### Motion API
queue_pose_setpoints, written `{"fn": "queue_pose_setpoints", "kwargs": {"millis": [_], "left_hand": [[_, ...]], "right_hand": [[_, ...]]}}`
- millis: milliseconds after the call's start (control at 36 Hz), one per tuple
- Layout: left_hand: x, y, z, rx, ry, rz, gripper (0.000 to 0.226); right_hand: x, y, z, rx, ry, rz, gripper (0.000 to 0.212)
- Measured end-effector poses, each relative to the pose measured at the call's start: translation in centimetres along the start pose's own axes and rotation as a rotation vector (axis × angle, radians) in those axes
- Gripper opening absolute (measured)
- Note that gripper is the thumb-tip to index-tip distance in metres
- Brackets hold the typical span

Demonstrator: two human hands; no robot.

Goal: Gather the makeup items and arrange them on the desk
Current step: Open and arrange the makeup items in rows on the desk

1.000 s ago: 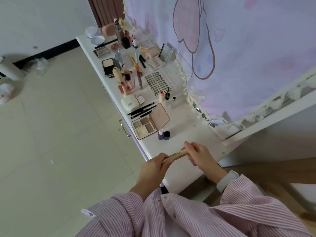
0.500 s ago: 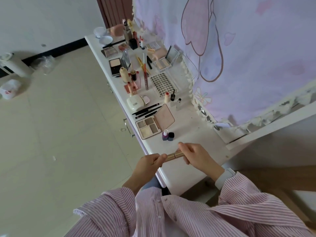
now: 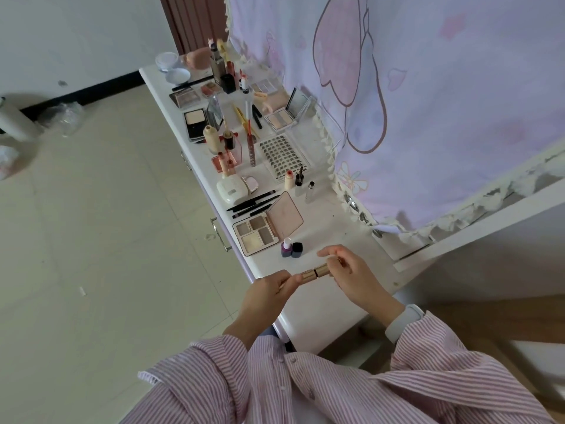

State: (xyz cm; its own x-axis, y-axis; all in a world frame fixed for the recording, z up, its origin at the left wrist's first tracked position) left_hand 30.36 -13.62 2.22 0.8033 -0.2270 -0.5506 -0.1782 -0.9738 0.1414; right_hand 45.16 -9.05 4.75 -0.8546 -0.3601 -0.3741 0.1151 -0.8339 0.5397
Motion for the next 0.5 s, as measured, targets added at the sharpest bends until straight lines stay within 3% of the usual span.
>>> {"fn": "queue_pose_setpoints", "kwargs": {"millis": [83, 167, 278, 417, 500], "left_hand": [[0.4, 0.1, 0.1, 0.025, -0.004, 0.028, 0.023], [0.9, 0.3, -0.1, 0.052, -0.042, 0.063, 0.015], [1.5, 0.4, -0.2, 0.09, -0.117, 0.09, 0.018], [0.6, -0.1, -0.4, 0.138, -0.184, -0.028, 0.017], [0.3, -0.5, -0.4, 0.135, -0.232, -0.041, 0.019]], "right_hand": [[0.2, -0.1, -0.4, 0.067, -0.062, 0.071, 0.013], [0.6, -0.1, -0.8, 0.12, 0.129, 0.075, 0.029], [-0.1, -0.1, -0.2, 0.031, 0.119, -0.025, 0.014], [-0.2, 0.0, 1.0, -0.069, 0.087, -0.018, 0.007], [0.1, 0.2, 2.2, -0.126, 0.101, 0.037, 0.017]]}}
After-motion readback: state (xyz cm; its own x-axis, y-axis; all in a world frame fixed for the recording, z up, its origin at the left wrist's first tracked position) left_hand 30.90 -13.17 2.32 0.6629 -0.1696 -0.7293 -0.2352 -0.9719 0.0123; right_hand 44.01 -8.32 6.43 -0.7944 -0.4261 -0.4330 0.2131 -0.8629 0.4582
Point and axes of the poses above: each hand's wrist, its own y-axis away from the middle knuckle, its own x-axis out of the palm, z = x × y, the point moved 9 cm from there along -y, towards the middle knuckle, and after that the axes turned 13 degrees about x, right-handed, at the moved point
